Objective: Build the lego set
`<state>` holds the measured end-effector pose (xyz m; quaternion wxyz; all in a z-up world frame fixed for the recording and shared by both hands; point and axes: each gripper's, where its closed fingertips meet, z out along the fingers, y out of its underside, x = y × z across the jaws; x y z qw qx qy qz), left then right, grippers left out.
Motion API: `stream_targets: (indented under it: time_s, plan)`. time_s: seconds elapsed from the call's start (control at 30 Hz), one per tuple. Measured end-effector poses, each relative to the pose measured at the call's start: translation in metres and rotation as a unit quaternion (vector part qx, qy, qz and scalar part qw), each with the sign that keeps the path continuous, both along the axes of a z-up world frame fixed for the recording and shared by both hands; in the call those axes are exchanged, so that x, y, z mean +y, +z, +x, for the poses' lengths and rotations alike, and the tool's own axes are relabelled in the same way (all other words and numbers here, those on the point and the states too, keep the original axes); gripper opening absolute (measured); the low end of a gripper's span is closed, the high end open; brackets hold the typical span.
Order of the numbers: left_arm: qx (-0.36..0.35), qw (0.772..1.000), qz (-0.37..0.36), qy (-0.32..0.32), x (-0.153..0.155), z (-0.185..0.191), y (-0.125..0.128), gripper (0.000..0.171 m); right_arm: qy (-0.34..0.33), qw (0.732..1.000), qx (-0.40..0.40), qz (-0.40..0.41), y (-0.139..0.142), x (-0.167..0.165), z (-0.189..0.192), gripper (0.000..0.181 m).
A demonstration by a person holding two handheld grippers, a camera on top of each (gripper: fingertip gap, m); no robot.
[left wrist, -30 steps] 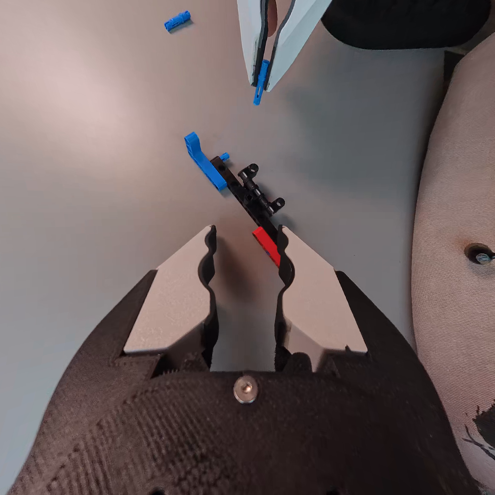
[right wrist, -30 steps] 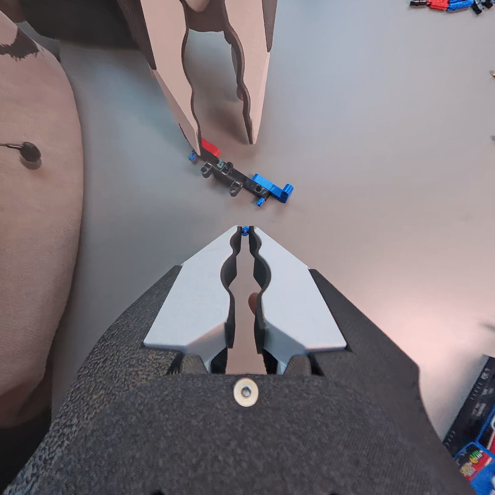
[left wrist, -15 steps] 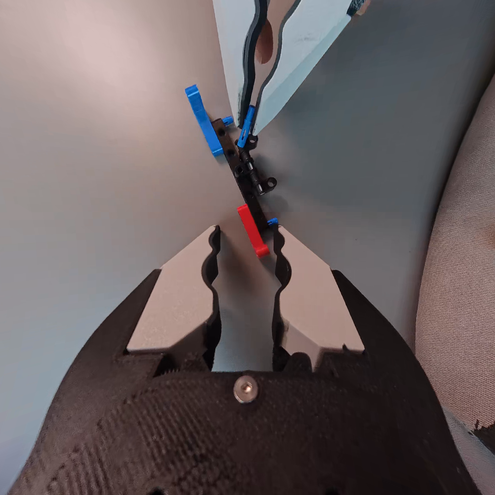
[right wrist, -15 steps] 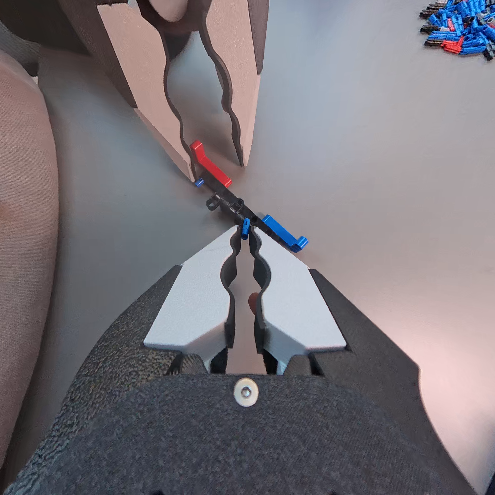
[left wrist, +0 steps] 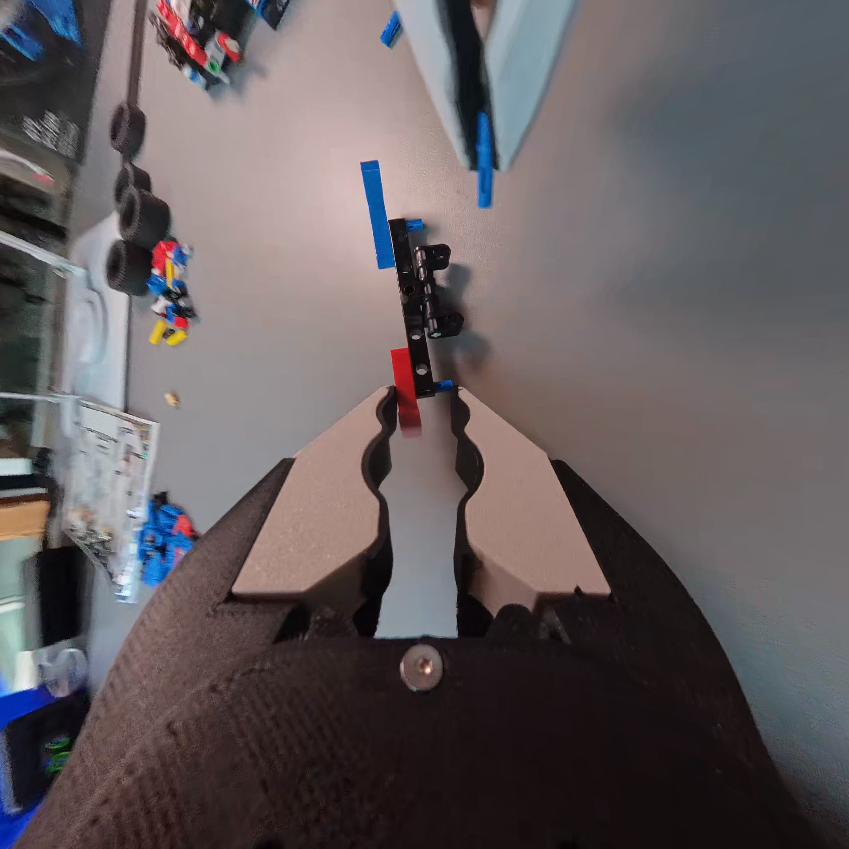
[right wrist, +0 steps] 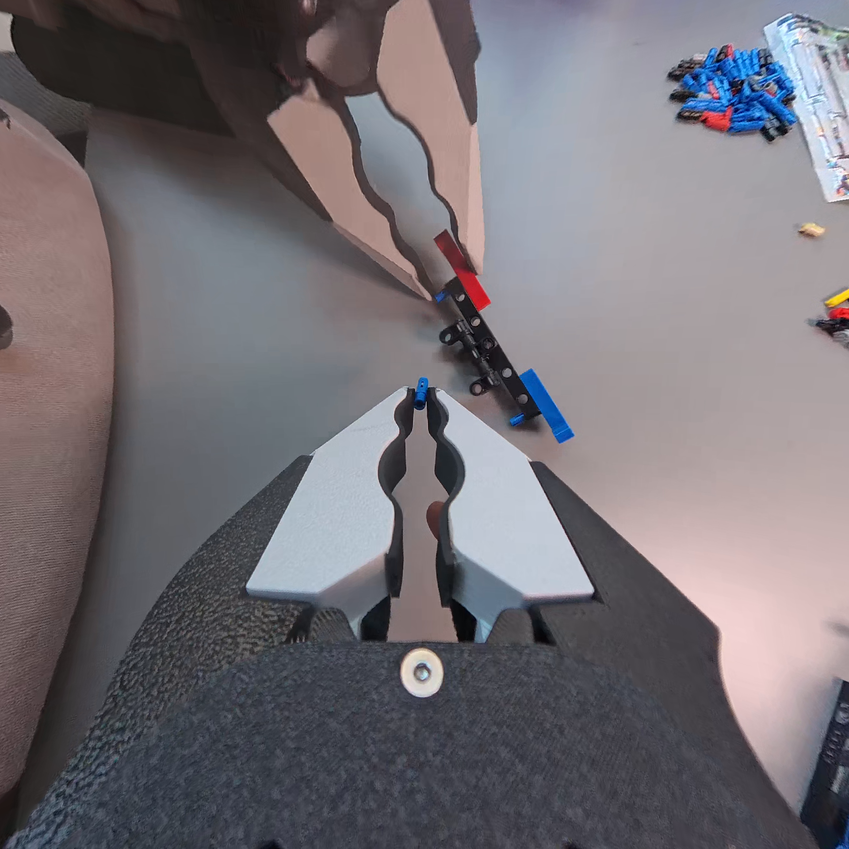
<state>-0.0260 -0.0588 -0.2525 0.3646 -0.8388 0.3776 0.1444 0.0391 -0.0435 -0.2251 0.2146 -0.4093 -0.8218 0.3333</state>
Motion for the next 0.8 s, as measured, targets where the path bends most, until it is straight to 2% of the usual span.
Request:
stream_targets:
  time_s: [0.1, 0.23, 0.33, 0.4, 0.5, 0.57, 0.63, 0.73, 0.8]
  plan:
    - [0.113, 0.990, 0.067, -0.044, 0.009, -0.004, 0.002, 0.022, -0.023, 0.999, 0.027, -0.007, 0.019, 0.012, -0.008, 0.003]
    - [0.219, 0.959, 0.145, -0.109, 0.016, 0.003, 0.006, 0.022, -0.050, 0.998, 0.035, 0.010, 0.026, 0.034, -0.026, 0.003]
    - [0.272, 0.935, 0.182, -0.140, 0.020, 0.007, 0.009, 0.022, -0.044, 0.998, 0.025, 0.039, 0.017, 0.049, -0.044, 0.003]
    - [0.281, 0.927, 0.195, -0.150, 0.020, 0.009, 0.010, 0.022, -0.010, 0.999, -0.028, 0.032, -0.003, 0.049, -0.048, 0.003]
    - [0.265, 0.933, 0.198, -0.145, 0.021, 0.009, 0.010, 0.023, 0.061, 0.996, -0.068, -0.021, -0.021, 0.035, -0.052, 0.004]
    - [0.226, 0.945, 0.193, -0.135, 0.021, 0.008, 0.011, 0.023, 0.103, 0.990, -0.070, -0.068, -0.019, 0.021, -0.051, 0.003]
    - [0.187, 0.958, 0.183, -0.120, 0.021, 0.006, 0.010, 0.024, 0.124, 0.986, -0.074, -0.078, -0.022, 0.016, -0.051, 0.003]
    - [0.101, 0.977, 0.157, -0.100, 0.020, 0.008, 0.007, 0.029, 0.143, 0.983, -0.065, -0.093, -0.021, 0.009, -0.050, 0.004]
    - [0.018, 0.988, 0.134, -0.082, 0.019, 0.011, 0.008, 0.037, 0.147, 0.983, -0.060, -0.097, -0.020, 0.007, -0.050, 0.003]
